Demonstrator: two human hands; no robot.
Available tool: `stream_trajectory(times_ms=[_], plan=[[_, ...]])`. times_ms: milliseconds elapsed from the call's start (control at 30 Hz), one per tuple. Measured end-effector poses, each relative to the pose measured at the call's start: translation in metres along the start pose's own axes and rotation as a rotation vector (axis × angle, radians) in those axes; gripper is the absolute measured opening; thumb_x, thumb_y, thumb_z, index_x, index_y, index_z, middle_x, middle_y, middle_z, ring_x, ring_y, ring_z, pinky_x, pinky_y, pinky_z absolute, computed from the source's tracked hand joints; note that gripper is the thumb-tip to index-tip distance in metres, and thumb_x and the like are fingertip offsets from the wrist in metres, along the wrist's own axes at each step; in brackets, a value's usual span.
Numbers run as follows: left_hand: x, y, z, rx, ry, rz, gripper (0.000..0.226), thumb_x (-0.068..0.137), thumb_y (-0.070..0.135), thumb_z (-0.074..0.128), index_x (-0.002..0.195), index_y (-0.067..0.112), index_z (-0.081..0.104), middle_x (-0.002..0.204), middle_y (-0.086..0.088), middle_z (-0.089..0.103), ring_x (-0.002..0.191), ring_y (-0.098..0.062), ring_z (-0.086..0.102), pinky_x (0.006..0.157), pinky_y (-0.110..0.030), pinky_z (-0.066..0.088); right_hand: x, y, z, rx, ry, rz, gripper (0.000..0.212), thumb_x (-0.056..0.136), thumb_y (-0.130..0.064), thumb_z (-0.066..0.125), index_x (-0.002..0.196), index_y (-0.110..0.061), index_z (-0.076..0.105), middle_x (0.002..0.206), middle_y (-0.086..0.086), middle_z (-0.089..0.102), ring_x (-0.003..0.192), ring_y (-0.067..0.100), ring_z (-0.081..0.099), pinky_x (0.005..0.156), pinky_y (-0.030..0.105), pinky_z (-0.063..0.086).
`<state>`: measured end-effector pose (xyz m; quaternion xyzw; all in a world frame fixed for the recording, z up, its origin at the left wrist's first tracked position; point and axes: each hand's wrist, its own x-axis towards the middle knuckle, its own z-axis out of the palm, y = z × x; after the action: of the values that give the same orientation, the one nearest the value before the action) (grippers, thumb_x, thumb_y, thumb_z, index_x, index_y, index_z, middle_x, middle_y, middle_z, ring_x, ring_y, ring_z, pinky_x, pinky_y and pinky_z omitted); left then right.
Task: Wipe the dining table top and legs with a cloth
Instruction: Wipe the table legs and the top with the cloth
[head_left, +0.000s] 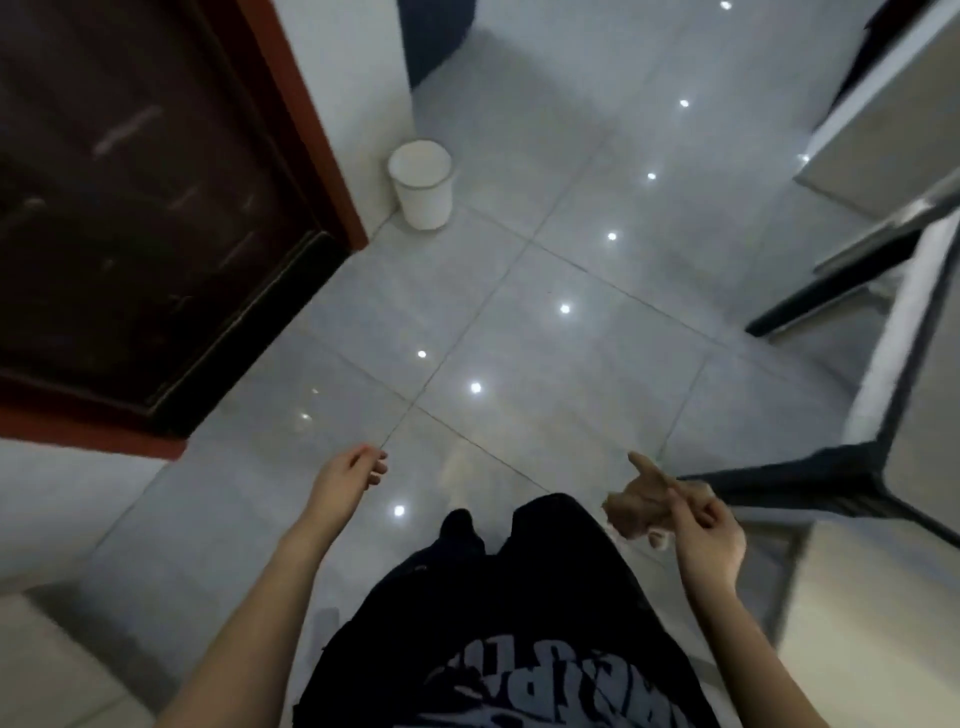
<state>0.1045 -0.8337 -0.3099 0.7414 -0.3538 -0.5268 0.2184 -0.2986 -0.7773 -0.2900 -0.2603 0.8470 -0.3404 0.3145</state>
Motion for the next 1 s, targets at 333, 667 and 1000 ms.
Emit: stream_trajectory(times_ms=[333, 667, 1000], plan=[[0.142, 0.142, 0.092, 0.117, -0.193, -0.02, 0.024, 0.099, 0.012, 0.045, 0.082, 0.012, 0.063, 0.08, -0.01, 0.062, 0.066, -0.02, 0.055, 0.065, -0.027, 0.042, 0.108, -0.046, 0.01, 0.15, 0.162, 0.203, 0.012, 0.09, -0.019, 0.065, 0.093, -0.008, 0.065, 0.089, 0.008, 0.067, 0.079, 0.02, 0.065, 0.062, 0.024, 0.047], [0.252, 0.302, 0.169, 0.198, -0.17, 0.048, 0.023, 0.098, 0.011, 0.043, 0.088, 0.009, 0.064, 0.089, -0.016, 0.063, 0.072, -0.023, 0.056, 0.068, -0.027, 0.044, 0.277, -0.146, -0.008, 0.238, 0.213, 0.181, 0.02, 0.09, -0.026, 0.066, 0.101, -0.01, 0.066, 0.097, 0.008, 0.068, 0.087, 0.02, 0.066, 0.065, 0.021, 0.051], [0.346, 0.531, 0.366, 0.513, -0.612, 0.553, 0.017, 0.089, 0.041, 0.05, 0.089, 0.034, 0.066, 0.085, 0.004, 0.069, 0.085, -0.021, 0.064, 0.085, -0.038, 0.049, 0.379, -0.189, -0.047, 0.323, 0.572, 0.201, 0.014, 0.092, -0.024, 0.064, 0.091, -0.013, 0.056, 0.082, -0.002, 0.064, 0.078, 0.017, 0.063, 0.072, 0.036, 0.052]])
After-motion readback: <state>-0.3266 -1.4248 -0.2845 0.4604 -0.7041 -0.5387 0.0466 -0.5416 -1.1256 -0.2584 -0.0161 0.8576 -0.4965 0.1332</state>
